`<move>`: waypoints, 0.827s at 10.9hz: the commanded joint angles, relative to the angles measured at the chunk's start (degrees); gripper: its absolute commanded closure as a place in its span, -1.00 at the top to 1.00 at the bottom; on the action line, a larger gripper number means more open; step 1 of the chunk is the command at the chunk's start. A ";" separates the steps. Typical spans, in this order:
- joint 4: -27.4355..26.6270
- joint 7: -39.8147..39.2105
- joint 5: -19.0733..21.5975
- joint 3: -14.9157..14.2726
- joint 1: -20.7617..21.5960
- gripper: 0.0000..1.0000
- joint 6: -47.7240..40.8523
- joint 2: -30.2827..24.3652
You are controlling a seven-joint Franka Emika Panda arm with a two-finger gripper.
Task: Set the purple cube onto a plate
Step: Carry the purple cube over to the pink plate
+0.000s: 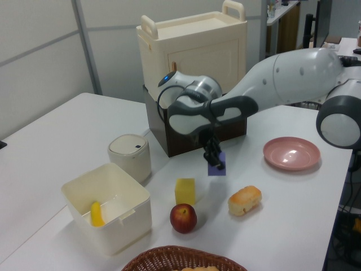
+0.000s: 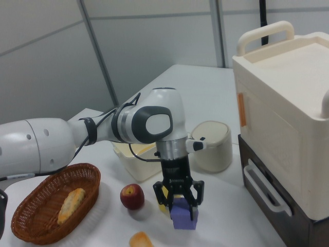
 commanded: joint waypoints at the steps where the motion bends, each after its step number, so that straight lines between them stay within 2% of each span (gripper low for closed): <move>1: -1.71 -2.77 -2.10 -0.19 -5.26 -0.75 -4.82 -3.18; 7: -2.06 -11.82 -4.74 -0.10 -19.58 -0.66 -6.86 -2.65; 9: -2.24 -13.67 -5.44 -0.10 -21.88 -0.53 -6.51 -2.12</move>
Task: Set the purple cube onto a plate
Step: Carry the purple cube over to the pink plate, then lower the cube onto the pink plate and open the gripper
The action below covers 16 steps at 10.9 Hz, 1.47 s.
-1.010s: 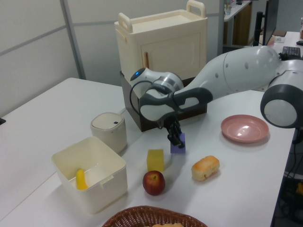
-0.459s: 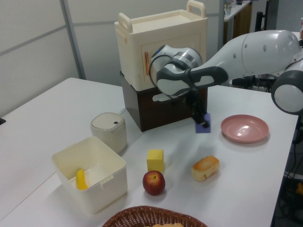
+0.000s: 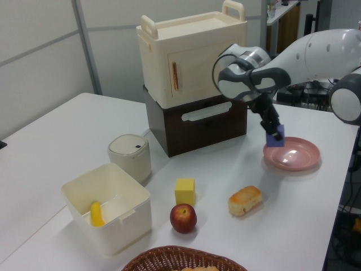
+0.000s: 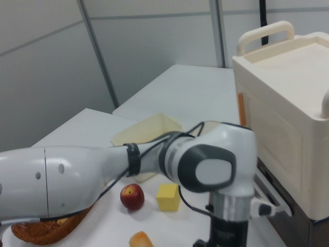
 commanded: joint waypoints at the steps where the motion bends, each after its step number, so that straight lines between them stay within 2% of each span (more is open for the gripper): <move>1: -1.31 -2.40 -1.74 0.34 -1.73 -0.25 -0.18 0.04; 3: -1.22 -2.40 -2.97 0.42 -1.55 0.76 -0.27 -0.04; 4: -0.96 -2.40 -2.97 0.51 -1.29 1.00 -0.61 -0.22; 6: -0.78 -1.70 -2.80 1.04 -0.24 1.00 -1.06 -1.53; 10: 0.53 1.20 -1.48 1.13 5.03 1.00 -2.10 -7.85; 12: 3.16 1.03 -0.69 1.13 8.53 1.00 -5.26 -9.18; 14: 3.35 1.38 -0.77 1.13 13.63 1.00 -5.63 -11.02; 15: 3.43 2.08 0.10 1.13 15.13 1.00 -5.71 -11.90; 16: 3.44 4.52 2.80 1.13 16.02 1.00 -5.63 -13.30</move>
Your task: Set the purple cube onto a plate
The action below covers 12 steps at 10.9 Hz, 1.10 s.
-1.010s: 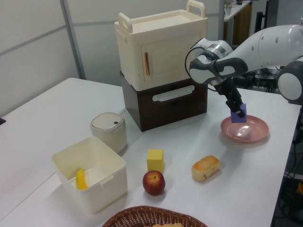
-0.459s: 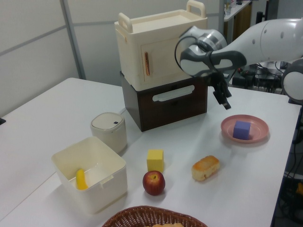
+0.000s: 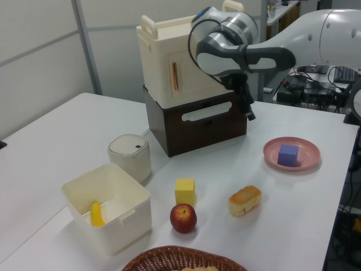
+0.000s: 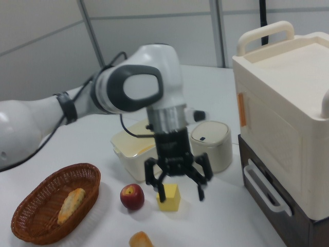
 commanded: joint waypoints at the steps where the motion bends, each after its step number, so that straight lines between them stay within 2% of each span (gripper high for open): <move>1: -0.87 6.82 6.78 -0.24 2.98 1.00 -0.63 -4.60; 3: -0.87 13.84 11.27 1.42 3.25 1.00 -0.28 -5.49; 5: -0.61 22.10 12.60 3.71 3.25 1.00 3.13 -5.32; 7: -1.13 31.50 14.71 4.07 3.34 1.00 7.96 -5.14; 12: -1.13 32.43 15.59 4.25 3.16 1.00 11.04 -5.06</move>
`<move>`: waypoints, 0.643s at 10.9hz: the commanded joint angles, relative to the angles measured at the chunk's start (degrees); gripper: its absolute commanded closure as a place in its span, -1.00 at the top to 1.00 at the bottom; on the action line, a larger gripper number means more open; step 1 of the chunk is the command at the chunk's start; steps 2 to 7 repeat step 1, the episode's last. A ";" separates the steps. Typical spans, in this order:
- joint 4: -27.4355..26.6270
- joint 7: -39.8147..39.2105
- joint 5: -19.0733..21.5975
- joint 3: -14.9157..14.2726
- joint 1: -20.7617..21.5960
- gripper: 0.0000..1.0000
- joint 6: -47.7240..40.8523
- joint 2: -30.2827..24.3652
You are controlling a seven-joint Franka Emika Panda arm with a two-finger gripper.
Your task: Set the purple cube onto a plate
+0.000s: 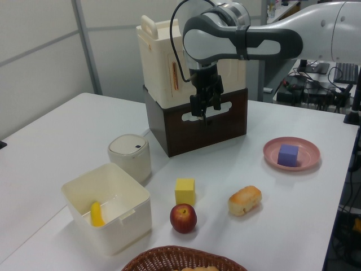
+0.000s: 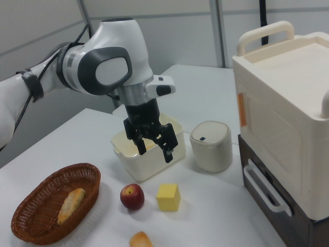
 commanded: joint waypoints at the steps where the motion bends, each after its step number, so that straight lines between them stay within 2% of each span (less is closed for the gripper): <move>1: -1.79 0.91 1.70 -0.24 0.07 1.00 3.93 -1.17; 7: -1.79 0.91 1.70 -0.24 0.07 1.00 3.93 -1.17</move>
